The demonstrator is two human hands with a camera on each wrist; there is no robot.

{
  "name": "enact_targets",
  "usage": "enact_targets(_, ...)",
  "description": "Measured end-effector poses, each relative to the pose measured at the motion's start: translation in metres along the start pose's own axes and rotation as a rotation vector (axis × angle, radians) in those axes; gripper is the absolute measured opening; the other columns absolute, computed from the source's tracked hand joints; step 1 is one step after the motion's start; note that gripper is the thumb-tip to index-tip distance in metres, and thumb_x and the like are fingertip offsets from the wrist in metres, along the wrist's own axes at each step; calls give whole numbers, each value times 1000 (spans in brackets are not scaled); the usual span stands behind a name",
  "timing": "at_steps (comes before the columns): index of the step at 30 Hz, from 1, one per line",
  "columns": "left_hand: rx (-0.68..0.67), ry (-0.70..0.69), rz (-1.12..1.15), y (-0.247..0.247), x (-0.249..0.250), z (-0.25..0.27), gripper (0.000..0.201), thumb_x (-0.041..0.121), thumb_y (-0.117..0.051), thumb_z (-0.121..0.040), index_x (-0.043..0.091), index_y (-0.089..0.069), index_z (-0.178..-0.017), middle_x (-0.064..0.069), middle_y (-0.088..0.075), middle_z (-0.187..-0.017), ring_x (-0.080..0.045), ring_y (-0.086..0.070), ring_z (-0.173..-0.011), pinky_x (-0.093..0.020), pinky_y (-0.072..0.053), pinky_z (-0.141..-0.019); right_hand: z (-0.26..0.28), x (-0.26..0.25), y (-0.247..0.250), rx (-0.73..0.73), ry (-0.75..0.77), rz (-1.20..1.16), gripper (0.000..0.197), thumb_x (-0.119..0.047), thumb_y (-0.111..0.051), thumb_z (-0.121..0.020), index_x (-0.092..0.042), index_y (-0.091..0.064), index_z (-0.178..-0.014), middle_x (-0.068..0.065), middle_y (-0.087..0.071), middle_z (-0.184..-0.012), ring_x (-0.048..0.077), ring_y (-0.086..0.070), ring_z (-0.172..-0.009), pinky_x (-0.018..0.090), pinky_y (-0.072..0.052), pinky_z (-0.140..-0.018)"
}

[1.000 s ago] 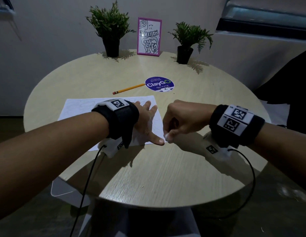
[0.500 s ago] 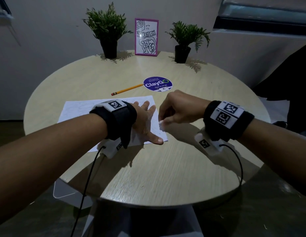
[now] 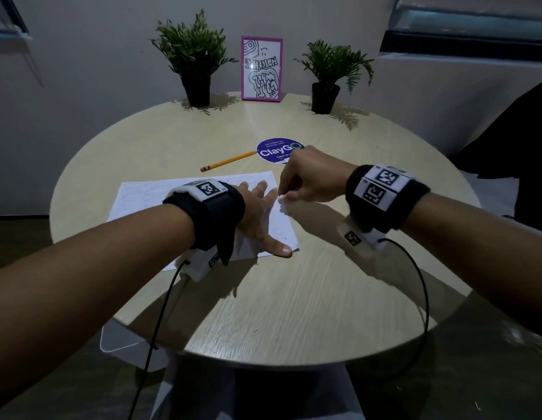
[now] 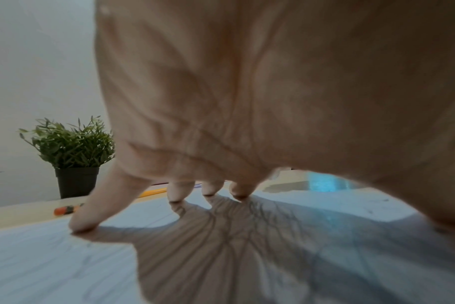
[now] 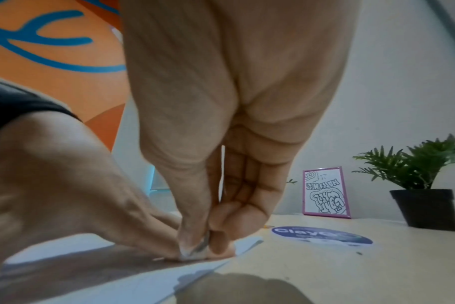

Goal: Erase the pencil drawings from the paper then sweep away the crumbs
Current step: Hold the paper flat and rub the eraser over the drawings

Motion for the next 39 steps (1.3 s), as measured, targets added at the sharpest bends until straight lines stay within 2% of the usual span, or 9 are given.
enact_targets(5,-3,6,12,-2,-2,-1,136,92,-55,-59,29,17,-156,-2,21,-164,-36,13,-151,-61,-9,-118,-2,-2,-16,-68,-26,21,11,-26,-79,-84,-16,-81,-89,-2,-75,-77,8,-66,-69,28,-53,-67)
enact_targets(11,59,0,13,-1,3,2,137,90,-59,-61,25,14,-157,-8,13,-166,-39,6,-152,-60,-14,-117,25,-22,-29,-289,67,-39,7,-30,-78,-84,-23,-80,-85,-15,-72,-72,-3,-63,-69,9,-43,-61)
enact_targets(13,54,4,20,-1,3,1,136,90,-59,-61,27,14,-157,-7,13,-166,-39,5,-152,-61,-14,-117,15,-17,-25,-249,47,-17,8,-30,-78,-84,-23,-80,-87,-14,-74,-75,-2,-63,-71,12,-44,-61)
enact_targets(18,39,-8,11,3,3,6,130,87,-59,-64,31,14,-156,-7,10,-166,-38,3,-152,-61,-16,-116,-9,3,-16,-76,-26,16,12,-25,-76,-84,-15,-81,-87,-2,-75,-76,14,-66,-69,36,-55,-70)
enact_targets(22,32,3,6,0,3,5,136,90,-56,-61,27,17,-156,-6,19,-165,-37,11,-151,-61,-9,-117,13,-5,-25,-214,24,-54,8,-26,-75,-86,-20,-80,-86,-12,-74,-76,1,-66,-72,14,-48,-62)
enact_targets(24,46,-4,-8,-2,4,4,137,91,-55,-61,25,15,-157,-7,17,-165,-39,9,-151,-62,-10,-117,18,-4,-27,-275,24,-75,7,-30,-76,-87,-23,-79,-87,-18,-73,-75,-5,-64,-71,10,-46,-62)
enact_targets(29,72,-20,-29,-1,5,3,134,90,-57,-61,26,9,-158,-7,9,-166,-39,-1,-151,-59,-18,-116,-2,5,-19,-113,-2,-24,12,-28,-76,-85,-17,-80,-87,-5,-74,-75,10,-65,-69,29,-51,-65)
enact_targets(35,40,9,-11,-3,5,4,136,91,-56,-62,26,17,-157,-5,20,-165,-36,11,-152,-61,-8,-118,22,-3,-30,-236,12,-71,7,-29,-76,-86,-22,-79,-85,-17,-71,-72,-4,-63,-69,12,-46,-63)
enact_targets(39,-1,1,-6,-2,2,-1,139,92,-57,-57,30,20,-155,-2,22,-164,-36,13,-151,-63,-9,-117,-1,7,-22,-129,-46,8,14,-30,-76,-85,-17,-80,-87,-5,-75,-76,8,-65,-70,21,-46,-62)
Point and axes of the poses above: each hand's wrist, its own z-axis away from the middle knuckle, its own y-axis out of the back of the hand, x = y × z, the point moved 7 cm from there along -z, towards the middle knuckle
